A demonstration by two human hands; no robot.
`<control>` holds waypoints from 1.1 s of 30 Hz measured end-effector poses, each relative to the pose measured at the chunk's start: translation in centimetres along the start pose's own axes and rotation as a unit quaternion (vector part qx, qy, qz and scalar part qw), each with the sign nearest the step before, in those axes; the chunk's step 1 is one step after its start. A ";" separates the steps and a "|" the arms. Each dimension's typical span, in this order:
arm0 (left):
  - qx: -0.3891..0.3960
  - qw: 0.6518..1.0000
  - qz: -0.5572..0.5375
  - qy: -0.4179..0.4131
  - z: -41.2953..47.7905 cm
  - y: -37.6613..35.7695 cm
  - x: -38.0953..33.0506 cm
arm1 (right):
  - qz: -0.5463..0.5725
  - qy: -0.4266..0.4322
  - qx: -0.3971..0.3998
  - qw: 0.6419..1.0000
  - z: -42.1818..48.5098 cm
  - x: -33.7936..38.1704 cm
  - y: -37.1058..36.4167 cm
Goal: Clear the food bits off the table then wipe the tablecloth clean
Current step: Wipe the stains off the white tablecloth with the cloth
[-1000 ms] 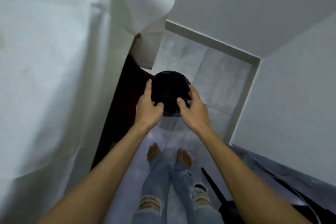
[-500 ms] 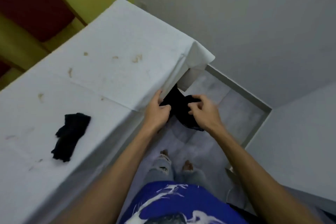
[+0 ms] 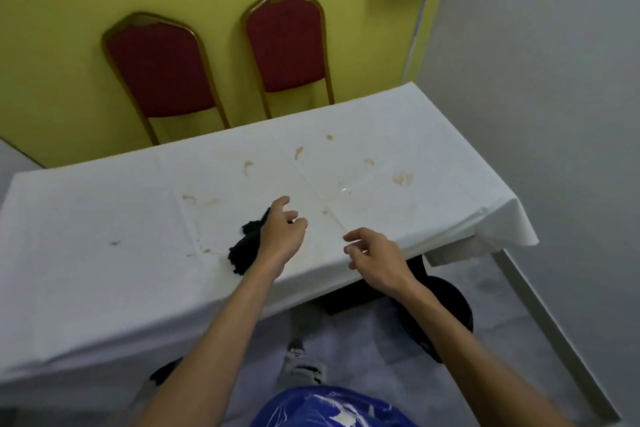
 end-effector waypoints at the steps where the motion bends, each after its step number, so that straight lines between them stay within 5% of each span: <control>1: -0.014 1.000 0.000 0.005 0.7 1.2 0.0 | -0.006 0.002 0.008 1.000 0.7 0.4 -0.5; 6: -0.066 0.992 0.104 0.014 4.6 6.0 0.8 | -0.018 0.013 0.059 0.998 3.9 2.5 -4.5; 11: -0.019 0.962 0.271 0.009 8.2 6.9 2.1 | -0.049 -0.027 0.151 0.987 6.4 2.7 -9.0; 17: 0.007 0.927 0.376 0.012 10.1 6.8 3.1 | 0.020 -0.097 0.143 0.985 6.5 3.4 -11.8; 21: 0.083 0.950 0.299 0.029 9.4 6.9 2.6 | 0.089 -0.135 0.092 0.983 6.2 2.4 -11.5; 27: 0.228 0.967 0.103 0.046 7.1 7.3 1.0 | 0.261 -0.074 0.113 0.956 7.4 4.0 -9.1; 33: 0.203 0.975 -0.012 0.085 7.9 6.5 1.5 | 0.253 -0.089 0.102 0.958 9.6 2.8 -7.0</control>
Point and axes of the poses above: each hand's wrist, its own z-axis towards the middle knuckle, its own y-axis out of the back of the hand, x = y × z, the point moved 4 cm from there along z, towards the middle knuckle, and after that the axes turned 15 degrees about y, right-handed, at the moved point
